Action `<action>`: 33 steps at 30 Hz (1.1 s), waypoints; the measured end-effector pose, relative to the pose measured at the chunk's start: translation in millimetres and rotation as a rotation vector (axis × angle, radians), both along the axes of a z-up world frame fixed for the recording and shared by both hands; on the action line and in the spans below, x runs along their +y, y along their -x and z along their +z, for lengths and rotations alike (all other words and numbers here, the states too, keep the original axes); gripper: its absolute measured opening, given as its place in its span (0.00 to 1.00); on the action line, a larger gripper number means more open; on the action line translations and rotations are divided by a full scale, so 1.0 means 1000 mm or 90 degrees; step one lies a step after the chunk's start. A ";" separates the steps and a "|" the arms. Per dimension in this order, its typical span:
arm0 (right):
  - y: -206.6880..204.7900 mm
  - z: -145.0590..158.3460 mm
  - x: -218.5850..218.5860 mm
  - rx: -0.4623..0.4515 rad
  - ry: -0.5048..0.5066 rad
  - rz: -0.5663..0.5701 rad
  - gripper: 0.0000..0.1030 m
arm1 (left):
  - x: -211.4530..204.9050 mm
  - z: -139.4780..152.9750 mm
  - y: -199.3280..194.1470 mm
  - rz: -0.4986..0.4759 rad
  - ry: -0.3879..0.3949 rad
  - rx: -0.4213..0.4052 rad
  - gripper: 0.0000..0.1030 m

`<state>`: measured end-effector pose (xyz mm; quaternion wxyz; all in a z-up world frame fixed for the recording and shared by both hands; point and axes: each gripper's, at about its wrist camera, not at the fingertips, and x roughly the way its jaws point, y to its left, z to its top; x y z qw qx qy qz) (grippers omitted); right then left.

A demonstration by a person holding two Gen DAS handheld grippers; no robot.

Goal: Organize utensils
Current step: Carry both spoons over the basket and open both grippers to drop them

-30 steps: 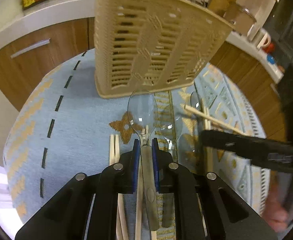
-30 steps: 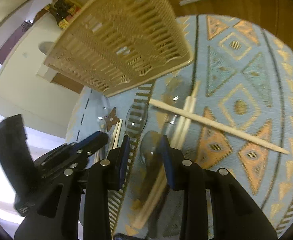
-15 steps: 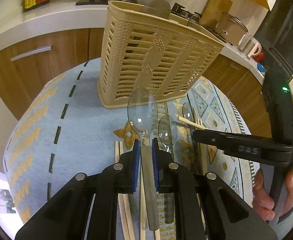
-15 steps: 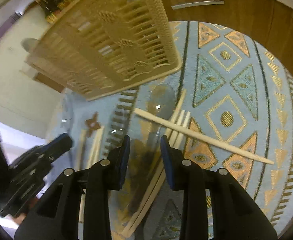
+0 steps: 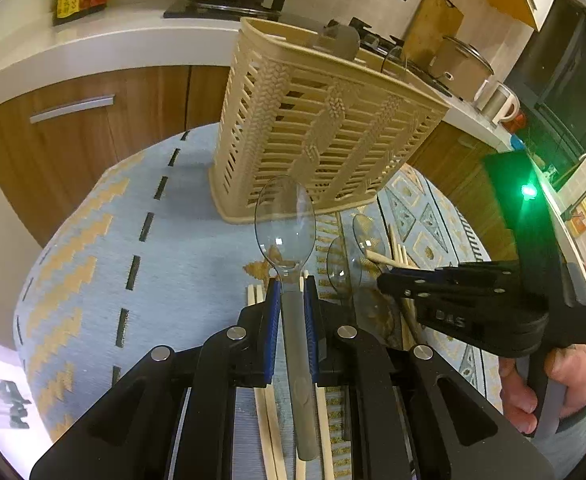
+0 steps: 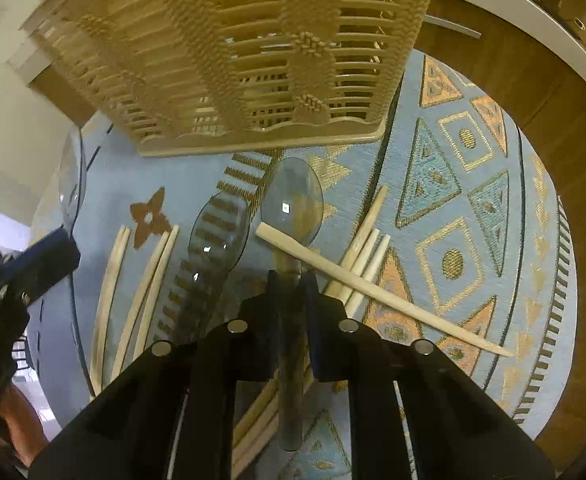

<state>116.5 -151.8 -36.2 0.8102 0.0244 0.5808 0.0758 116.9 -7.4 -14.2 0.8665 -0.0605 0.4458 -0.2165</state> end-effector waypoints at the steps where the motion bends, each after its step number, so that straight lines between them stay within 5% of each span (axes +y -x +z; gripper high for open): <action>1: 0.008 0.004 -0.005 -0.009 -0.019 0.001 0.10 | 0.001 0.002 0.000 0.000 0.005 -0.003 0.10; 7: 0.041 0.045 -0.007 -0.088 -0.168 0.072 0.10 | 0.013 0.036 0.013 -0.003 0.048 -0.059 0.10; 15: 0.056 0.125 -0.022 -0.264 -0.247 0.127 0.10 | 0.015 0.109 0.023 -0.003 0.077 -0.191 0.10; 24: 0.022 0.184 -0.069 -0.436 -0.227 0.073 0.10 | -0.008 0.168 -0.004 0.017 0.069 -0.341 0.10; 33: -0.032 0.180 -0.087 -0.528 -0.146 -0.015 0.10 | -0.026 0.163 -0.039 0.076 0.014 -0.410 0.10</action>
